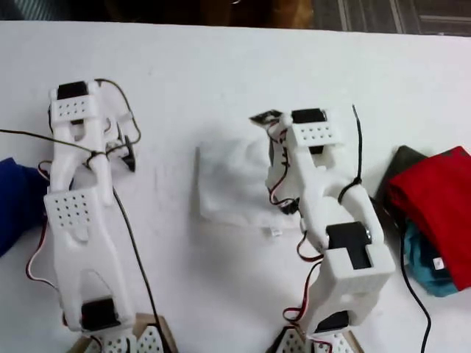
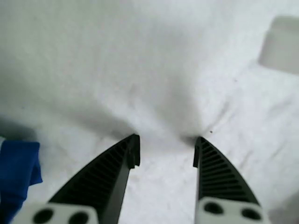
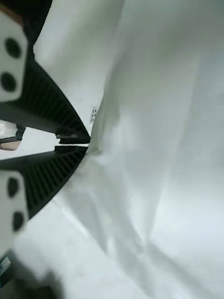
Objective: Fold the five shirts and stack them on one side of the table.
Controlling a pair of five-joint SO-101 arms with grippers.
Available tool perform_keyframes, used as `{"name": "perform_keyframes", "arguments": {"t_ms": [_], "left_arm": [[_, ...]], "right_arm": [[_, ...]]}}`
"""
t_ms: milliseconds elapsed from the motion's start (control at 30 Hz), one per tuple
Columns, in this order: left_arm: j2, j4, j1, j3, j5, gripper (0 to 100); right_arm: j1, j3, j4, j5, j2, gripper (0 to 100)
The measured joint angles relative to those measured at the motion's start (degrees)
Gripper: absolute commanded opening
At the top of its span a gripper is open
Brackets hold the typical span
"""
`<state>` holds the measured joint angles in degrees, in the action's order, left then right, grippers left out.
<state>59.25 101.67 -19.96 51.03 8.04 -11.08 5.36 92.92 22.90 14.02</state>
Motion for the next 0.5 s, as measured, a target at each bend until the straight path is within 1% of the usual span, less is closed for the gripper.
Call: {"name": "perform_keyframes", "arguments": {"t_ms": [233, 400, 500], "left_arm": [[0.00, 0.00, 0.00, 0.00, 0.00, 20], [0.00, 0.00, 0.00, 0.00, 0.00, 20], [0.00, 0.00, 0.00, 0.00, 0.00, 20]], "right_arm": [[0.00, -0.79, 2.55, 0.00, -0.44, 1.8], [0.00, -8.18, 2.64, 0.00, -0.44, 1.8], [0.00, -10.81, 0.18, 0.00, -0.44, 1.8]]}}
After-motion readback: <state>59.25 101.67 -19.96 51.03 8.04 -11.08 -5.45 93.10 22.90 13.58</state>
